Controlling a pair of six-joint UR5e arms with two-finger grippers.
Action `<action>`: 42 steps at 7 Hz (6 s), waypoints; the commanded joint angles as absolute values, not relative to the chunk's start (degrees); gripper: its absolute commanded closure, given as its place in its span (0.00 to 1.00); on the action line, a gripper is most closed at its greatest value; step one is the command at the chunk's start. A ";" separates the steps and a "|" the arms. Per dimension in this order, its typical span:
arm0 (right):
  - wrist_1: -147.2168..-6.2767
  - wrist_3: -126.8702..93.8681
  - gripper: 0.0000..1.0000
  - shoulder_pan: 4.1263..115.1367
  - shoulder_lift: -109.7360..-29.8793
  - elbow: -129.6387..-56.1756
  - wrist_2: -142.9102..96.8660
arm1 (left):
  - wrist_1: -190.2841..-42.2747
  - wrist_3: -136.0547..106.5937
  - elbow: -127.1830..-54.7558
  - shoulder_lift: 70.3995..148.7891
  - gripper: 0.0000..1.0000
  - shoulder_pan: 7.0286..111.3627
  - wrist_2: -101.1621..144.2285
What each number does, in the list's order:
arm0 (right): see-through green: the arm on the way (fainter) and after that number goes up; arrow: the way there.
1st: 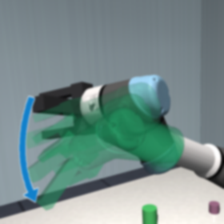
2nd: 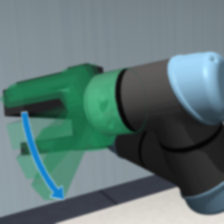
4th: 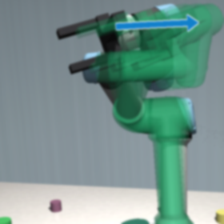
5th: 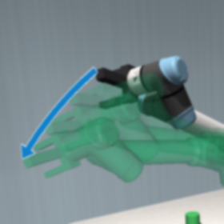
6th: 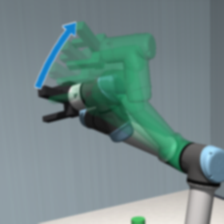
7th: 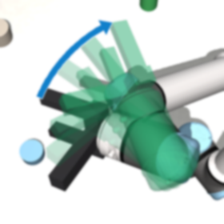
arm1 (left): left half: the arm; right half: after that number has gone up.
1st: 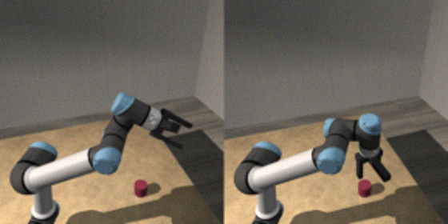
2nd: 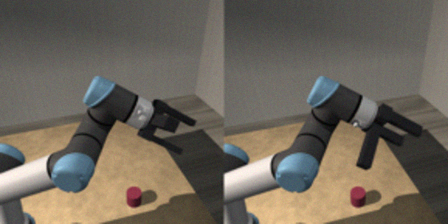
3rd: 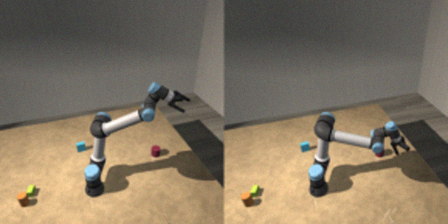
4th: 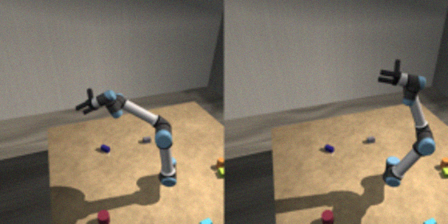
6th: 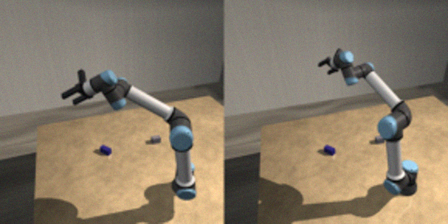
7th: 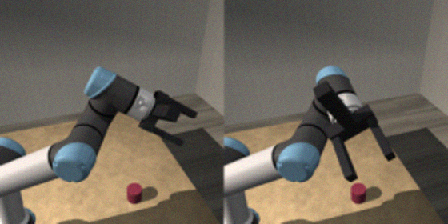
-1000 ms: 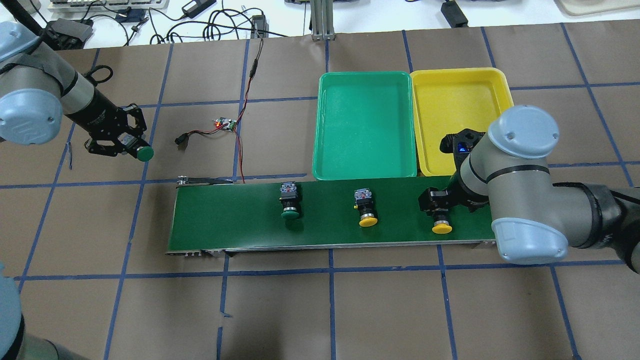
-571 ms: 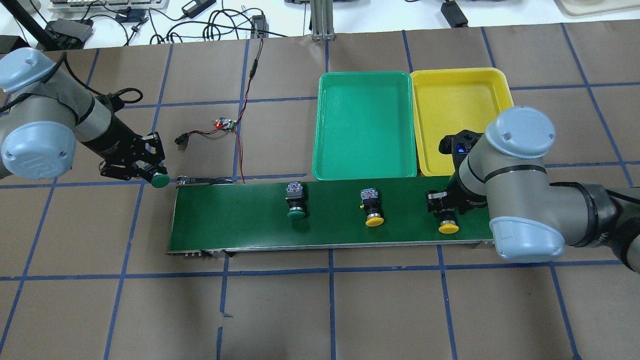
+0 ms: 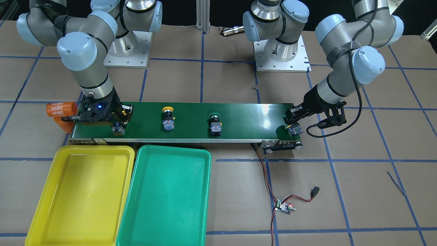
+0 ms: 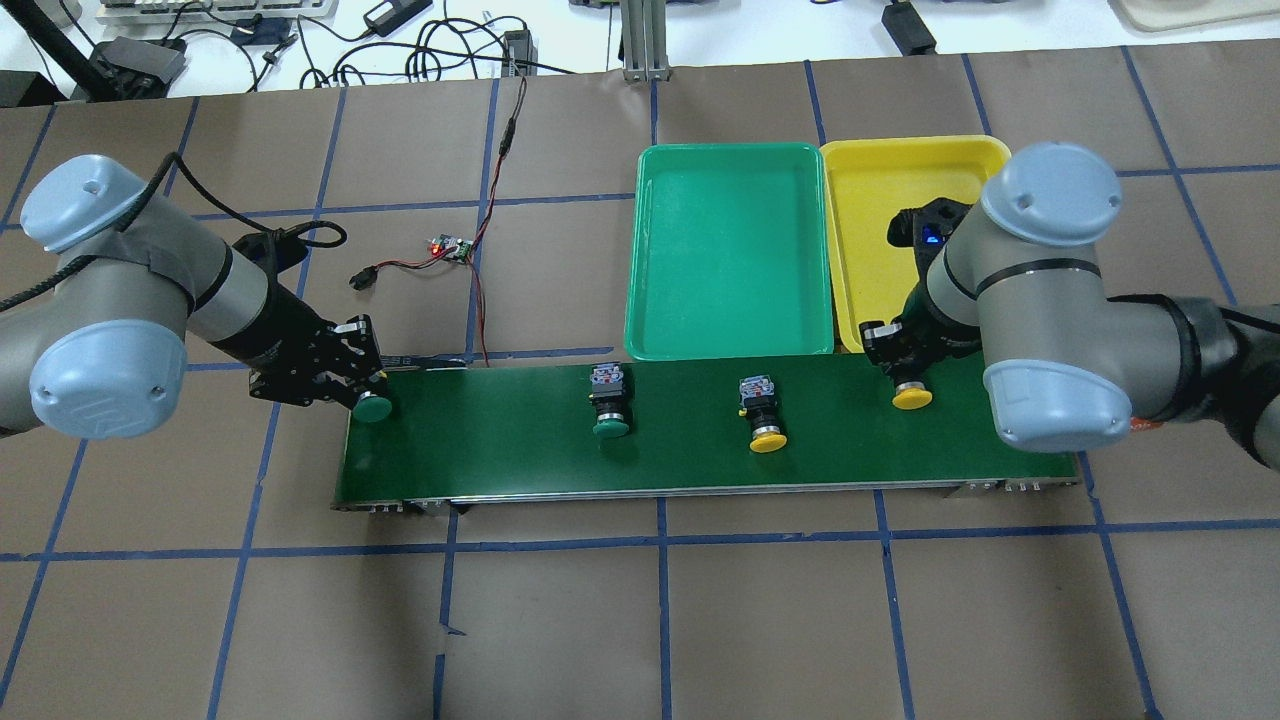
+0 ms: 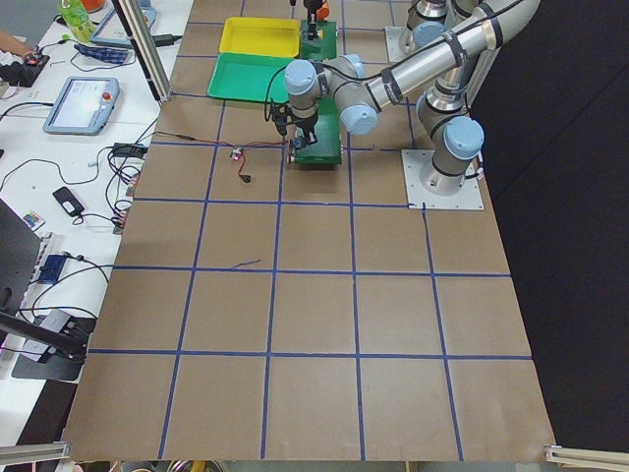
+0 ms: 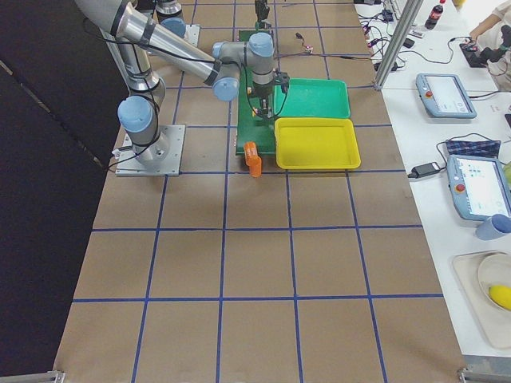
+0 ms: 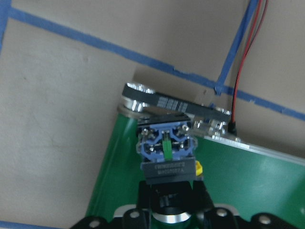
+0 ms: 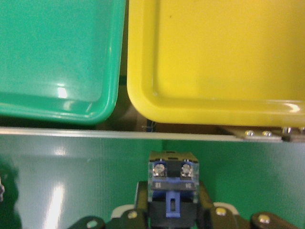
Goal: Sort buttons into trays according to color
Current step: 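Lift yellow button into yellow tray with right gripper while left gripper withdraws, then lower right gripper onto second yellow button on belt and grasp it, then place second yellow button in yellow tray with right gripper, then lower right gripper onto green button on belt and grasp it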
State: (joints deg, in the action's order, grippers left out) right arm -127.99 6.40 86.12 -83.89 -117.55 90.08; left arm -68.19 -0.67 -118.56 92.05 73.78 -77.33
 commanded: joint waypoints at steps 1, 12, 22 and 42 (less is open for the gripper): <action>-117.84 8.51 1.00 85.26 -71.51 -100.28 96.57 | -68.12 3.24 -120.32 90.18 1.00 73.83 -77.34; -108.01 6.79 0.00 85.34 -76.86 -102.78 93.35 | -88.73 5.81 -90.22 91.66 0.00 74.00 -90.79; -122.52 -4.04 0.97 92.55 -81.91 -118.65 88.94 | -95.43 4.48 -89.29 88.70 0.00 85.17 -92.28; -125.29 12.57 0.00 81.30 -86.22 -123.28 89.21 | -97.56 2.81 -90.88 88.59 0.00 87.01 -92.02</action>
State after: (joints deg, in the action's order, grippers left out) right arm -119.69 12.72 81.22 -84.71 -118.72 89.30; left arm -97.80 2.26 -90.83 88.59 86.97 -91.70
